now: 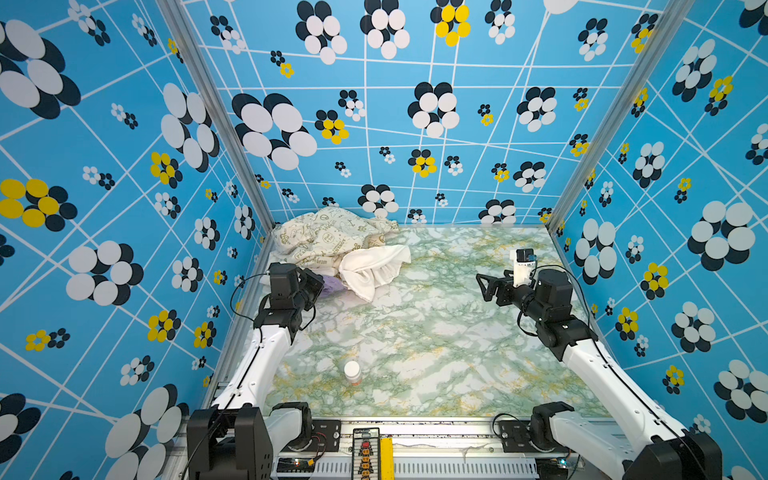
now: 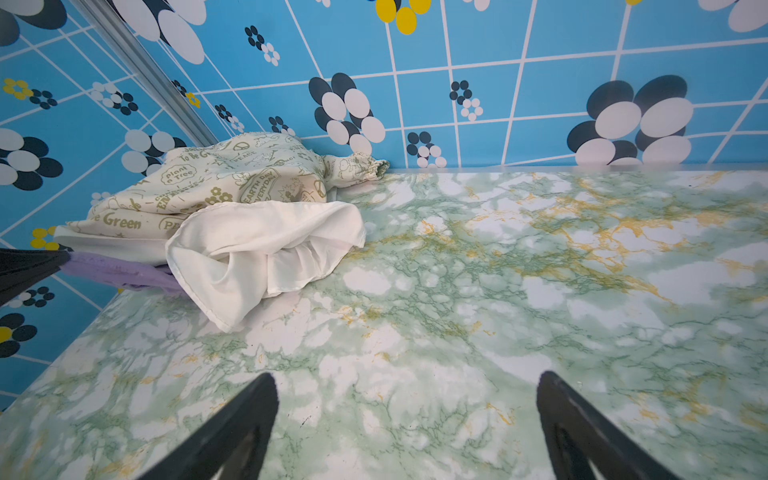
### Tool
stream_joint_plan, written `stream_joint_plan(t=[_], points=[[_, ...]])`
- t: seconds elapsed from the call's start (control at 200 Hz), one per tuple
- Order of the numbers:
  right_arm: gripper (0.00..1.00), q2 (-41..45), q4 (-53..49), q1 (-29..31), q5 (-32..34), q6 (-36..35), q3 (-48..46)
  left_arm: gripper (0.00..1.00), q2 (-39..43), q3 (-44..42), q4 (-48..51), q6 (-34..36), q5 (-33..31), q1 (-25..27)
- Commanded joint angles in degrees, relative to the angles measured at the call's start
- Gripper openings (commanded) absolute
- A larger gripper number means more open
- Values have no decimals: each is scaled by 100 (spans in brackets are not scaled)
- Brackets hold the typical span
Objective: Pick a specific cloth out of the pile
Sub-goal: 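Grasp the purple shirt with the left gripper and lift it up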
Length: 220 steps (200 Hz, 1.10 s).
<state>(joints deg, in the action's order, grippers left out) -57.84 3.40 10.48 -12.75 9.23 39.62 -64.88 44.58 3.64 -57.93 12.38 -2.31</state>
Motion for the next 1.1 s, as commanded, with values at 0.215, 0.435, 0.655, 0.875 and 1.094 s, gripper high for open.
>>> stream_joint_plan(t=[0.215,0.435,0.655,0.875,1.094], points=[[99,157,47,49,50,-146,-68,0,300,1471,818,680,-359,-40],[99,177,39,50,54,-181,-64,0,151,2330,1096,944,-455,-40],[99,193,12,51,62,-220,-50,0,-65,3205,1294,1183,-487,-41],[99,228,-4,51,62,-227,-83,0,-455,4401,1648,1654,-608,-42],[99,308,-38,51,105,-273,-122,0,-948,5802,2090,1975,-605,-11]])
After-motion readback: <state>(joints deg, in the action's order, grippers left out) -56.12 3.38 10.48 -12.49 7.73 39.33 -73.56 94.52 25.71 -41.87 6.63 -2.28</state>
